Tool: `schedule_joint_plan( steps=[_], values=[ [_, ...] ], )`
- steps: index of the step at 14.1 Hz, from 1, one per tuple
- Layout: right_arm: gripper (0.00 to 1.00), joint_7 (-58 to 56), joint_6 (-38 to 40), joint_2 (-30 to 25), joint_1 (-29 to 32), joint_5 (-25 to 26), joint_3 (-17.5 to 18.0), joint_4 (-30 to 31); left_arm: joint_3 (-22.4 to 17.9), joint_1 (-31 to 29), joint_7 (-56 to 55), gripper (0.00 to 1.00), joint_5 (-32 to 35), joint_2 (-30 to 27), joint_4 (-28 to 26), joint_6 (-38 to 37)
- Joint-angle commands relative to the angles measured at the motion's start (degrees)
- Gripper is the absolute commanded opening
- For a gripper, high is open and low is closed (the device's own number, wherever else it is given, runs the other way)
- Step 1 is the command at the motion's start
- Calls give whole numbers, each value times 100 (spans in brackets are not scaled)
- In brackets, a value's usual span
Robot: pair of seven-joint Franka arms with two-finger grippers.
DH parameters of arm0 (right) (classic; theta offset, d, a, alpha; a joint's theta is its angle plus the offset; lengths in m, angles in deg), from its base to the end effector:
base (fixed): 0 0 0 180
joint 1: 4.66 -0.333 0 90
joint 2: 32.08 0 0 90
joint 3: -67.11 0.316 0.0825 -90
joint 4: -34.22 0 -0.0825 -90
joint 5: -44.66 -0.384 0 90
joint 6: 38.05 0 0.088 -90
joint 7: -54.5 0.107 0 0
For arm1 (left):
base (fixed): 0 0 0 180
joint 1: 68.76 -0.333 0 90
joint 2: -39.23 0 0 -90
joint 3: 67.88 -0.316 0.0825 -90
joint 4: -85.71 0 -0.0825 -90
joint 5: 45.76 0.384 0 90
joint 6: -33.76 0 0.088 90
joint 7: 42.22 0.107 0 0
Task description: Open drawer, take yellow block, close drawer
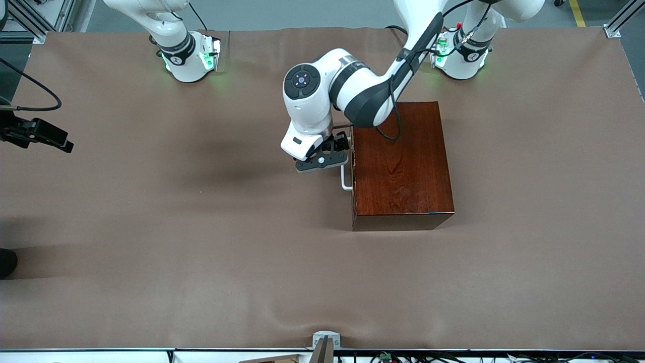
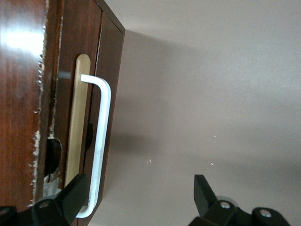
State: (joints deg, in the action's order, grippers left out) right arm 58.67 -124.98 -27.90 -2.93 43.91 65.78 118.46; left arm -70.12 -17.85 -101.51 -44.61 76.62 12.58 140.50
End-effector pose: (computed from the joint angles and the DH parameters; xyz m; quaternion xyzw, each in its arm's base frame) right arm 0.5714 -0.0285 0.6260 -0.9979 0.0628 0.0130 0.0056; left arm 0.4761 -0.5490 0.3644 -0.9956 -0.0857 0.0019 0.0391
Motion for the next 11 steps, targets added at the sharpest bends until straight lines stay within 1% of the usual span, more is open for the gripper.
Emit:
schedule_joint_plan(
  steps=[1,11],
  values=[
    [100,22,9,-58,-42,74,-7,5,-215,217,-92,100,130,172,176,-39],
    [100,22,9,-58,-42,74,-7,5,-225,235,146,100,130,260,159,-294]
  ],
)
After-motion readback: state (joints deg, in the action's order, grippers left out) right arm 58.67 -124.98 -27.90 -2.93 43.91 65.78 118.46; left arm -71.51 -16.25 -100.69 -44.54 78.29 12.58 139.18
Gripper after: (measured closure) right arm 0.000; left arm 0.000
